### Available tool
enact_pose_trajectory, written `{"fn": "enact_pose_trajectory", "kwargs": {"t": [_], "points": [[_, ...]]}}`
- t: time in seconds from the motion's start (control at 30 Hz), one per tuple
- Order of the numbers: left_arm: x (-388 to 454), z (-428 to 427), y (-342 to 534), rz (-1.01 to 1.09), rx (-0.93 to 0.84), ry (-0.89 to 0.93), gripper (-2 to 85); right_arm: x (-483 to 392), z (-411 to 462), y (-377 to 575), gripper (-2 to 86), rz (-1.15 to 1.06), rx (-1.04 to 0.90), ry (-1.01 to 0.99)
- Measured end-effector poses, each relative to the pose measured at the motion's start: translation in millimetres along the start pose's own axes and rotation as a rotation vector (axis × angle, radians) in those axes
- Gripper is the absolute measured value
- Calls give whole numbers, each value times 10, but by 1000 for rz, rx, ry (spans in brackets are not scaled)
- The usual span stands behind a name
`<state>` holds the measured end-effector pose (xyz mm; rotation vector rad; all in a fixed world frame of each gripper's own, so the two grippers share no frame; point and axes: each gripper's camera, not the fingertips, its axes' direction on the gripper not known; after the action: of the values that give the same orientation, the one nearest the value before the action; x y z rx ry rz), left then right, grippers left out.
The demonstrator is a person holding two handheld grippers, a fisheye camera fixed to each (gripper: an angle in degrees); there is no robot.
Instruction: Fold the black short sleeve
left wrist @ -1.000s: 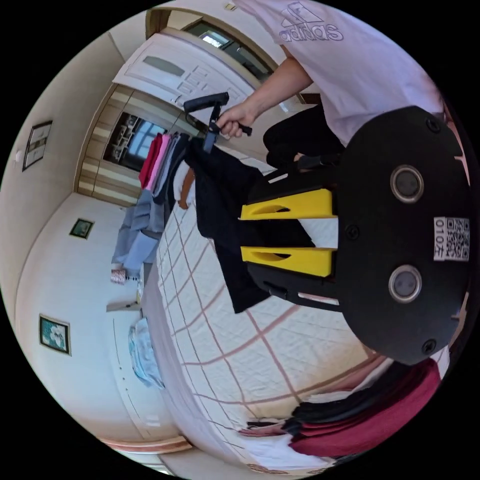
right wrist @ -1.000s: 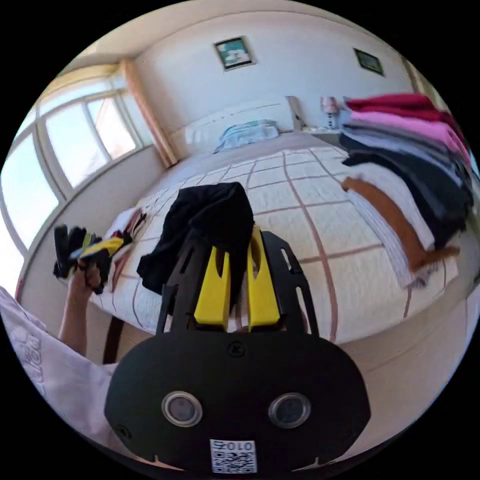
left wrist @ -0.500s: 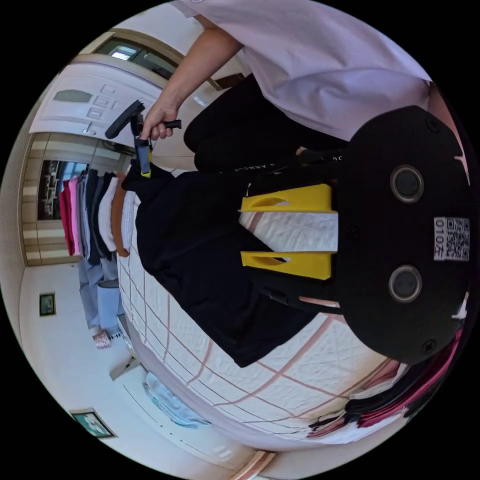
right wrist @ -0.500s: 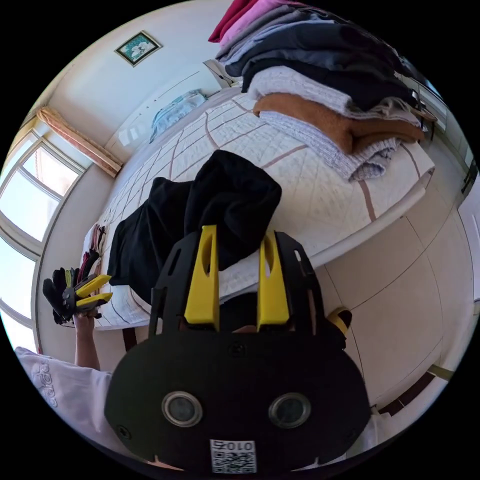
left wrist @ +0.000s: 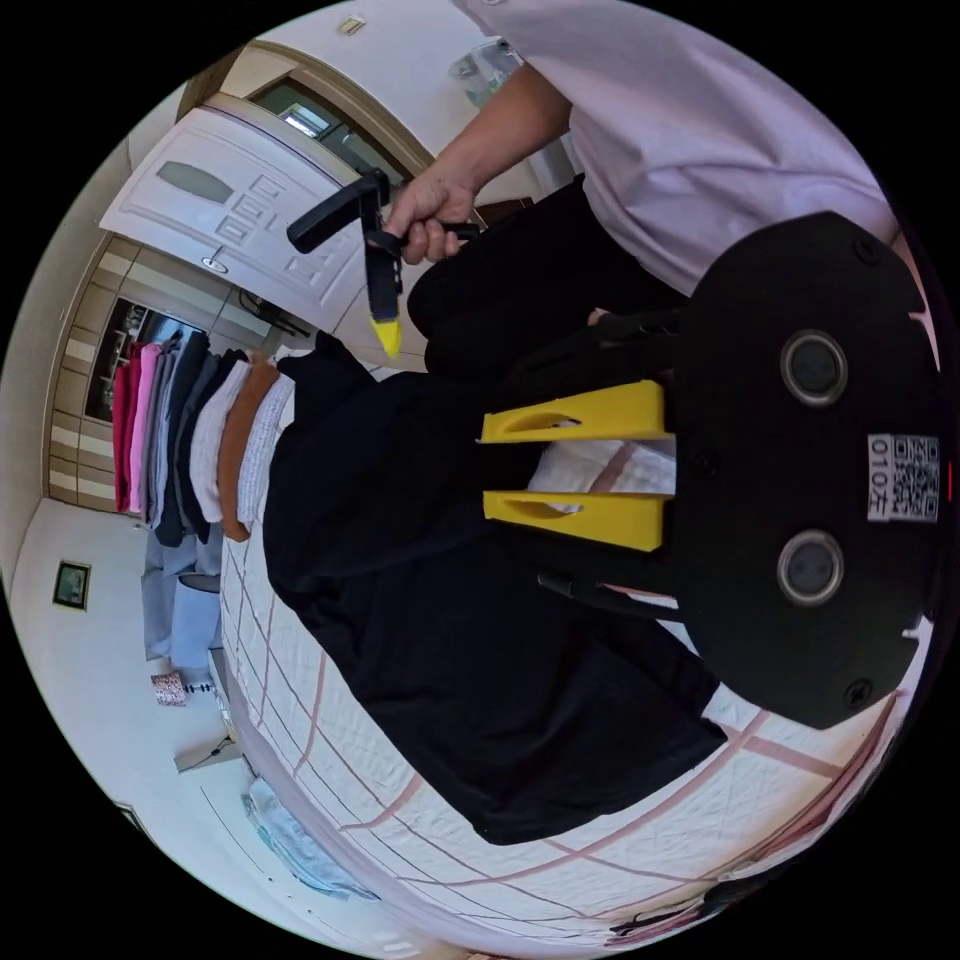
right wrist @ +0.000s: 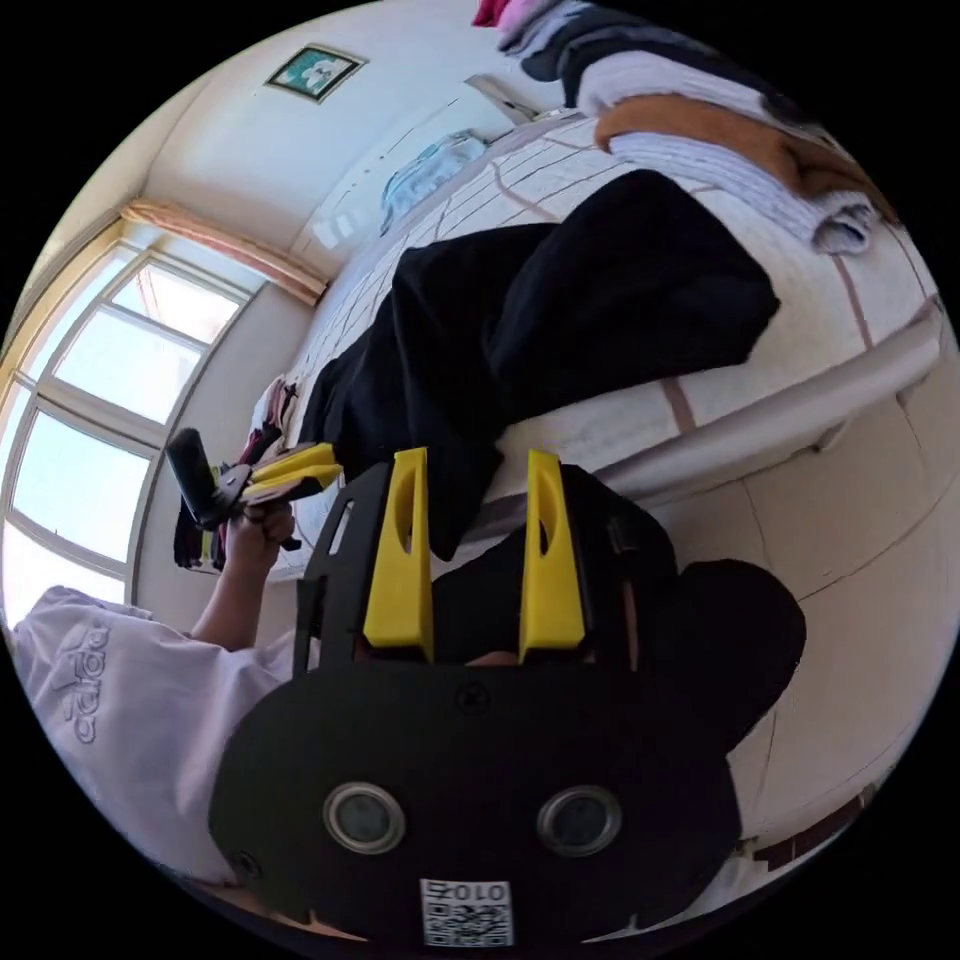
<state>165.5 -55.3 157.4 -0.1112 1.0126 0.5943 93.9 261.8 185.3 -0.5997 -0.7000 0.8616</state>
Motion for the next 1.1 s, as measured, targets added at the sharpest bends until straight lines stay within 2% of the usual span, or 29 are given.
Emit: {"fn": "enact_pose_trajectory", "kwargs": {"t": [0.1,0.17,0.27,0.33,0.37,0.43,0.53,0.67,0.77,0.83,0.93,1.0,1.1], "points": [[-32,-82,-8,30,32,60,103,-141,199,-131,135,-67,-22,-12],[-52,-176,54,47,27,22,110,-246,291,-234,107,-76,-84,98],[-193,-490,303,-45,-24,-264,131,-471,211,-291,46,-188,-156,116],[-488,-774,578,-225,-95,-493,156,-601,38,-268,36,-254,-133,105],[-586,-844,656,-279,-103,-516,161,-665,-102,-239,33,-285,-104,122],[-990,-1080,981,-469,-59,-461,177,-717,-340,-191,30,-308,-33,125],[-1377,-1128,1173,-589,-14,-307,175,-743,-737,-151,29,-300,105,63],[-1557,-1014,1092,-572,45,-156,146,-907,-1023,-147,31,-324,181,118],[-1670,-910,1095,-605,41,-146,103,-1028,-1074,-110,32,-341,189,162],[-1761,-1090,1247,-623,200,-27,81,-1087,-1120,-75,32,-343,202,188],[-1823,-1395,1384,-609,306,78,70,-1185,-1329,-32,34,-356,262,232],[-1755,-1593,1343,-543,291,88,67,-1243,-1511,-26,36,-360,308,253],[-1573,-1861,1233,-428,137,42,63,-1384,-1805,-16,40,-386,387,270]]}}
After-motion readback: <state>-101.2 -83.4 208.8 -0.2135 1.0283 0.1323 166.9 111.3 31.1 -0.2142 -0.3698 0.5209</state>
